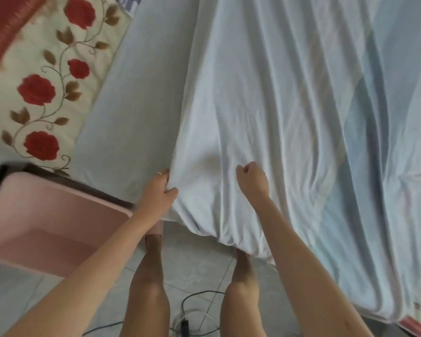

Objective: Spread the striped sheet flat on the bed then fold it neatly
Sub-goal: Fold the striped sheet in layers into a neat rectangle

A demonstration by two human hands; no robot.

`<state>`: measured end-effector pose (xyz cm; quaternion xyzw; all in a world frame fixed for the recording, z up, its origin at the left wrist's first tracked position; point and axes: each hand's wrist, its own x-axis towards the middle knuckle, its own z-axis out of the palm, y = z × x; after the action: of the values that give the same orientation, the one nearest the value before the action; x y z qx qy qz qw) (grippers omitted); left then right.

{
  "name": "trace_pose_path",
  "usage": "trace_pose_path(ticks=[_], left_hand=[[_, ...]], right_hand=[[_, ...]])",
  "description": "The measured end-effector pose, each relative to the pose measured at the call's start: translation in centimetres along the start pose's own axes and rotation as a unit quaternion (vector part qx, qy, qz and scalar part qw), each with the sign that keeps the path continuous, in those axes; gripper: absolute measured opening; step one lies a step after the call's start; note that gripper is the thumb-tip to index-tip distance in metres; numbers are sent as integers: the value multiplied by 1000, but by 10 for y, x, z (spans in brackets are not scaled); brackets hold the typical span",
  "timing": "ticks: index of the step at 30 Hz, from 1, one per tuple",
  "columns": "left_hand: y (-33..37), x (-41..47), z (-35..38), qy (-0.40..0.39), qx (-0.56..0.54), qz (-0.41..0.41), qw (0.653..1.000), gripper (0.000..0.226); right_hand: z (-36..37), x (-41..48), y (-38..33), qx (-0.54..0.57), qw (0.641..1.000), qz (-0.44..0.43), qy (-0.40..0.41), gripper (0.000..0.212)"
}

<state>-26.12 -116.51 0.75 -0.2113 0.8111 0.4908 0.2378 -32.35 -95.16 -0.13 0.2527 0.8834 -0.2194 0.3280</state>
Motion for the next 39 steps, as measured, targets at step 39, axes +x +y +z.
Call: trace_pose_path(ticks=[39], left_hand=[[-157, 19, -196, 157, -26, -15, 987, 54]], right_hand=[[179, -95, -296, -92, 964, -251, -8, 50]])
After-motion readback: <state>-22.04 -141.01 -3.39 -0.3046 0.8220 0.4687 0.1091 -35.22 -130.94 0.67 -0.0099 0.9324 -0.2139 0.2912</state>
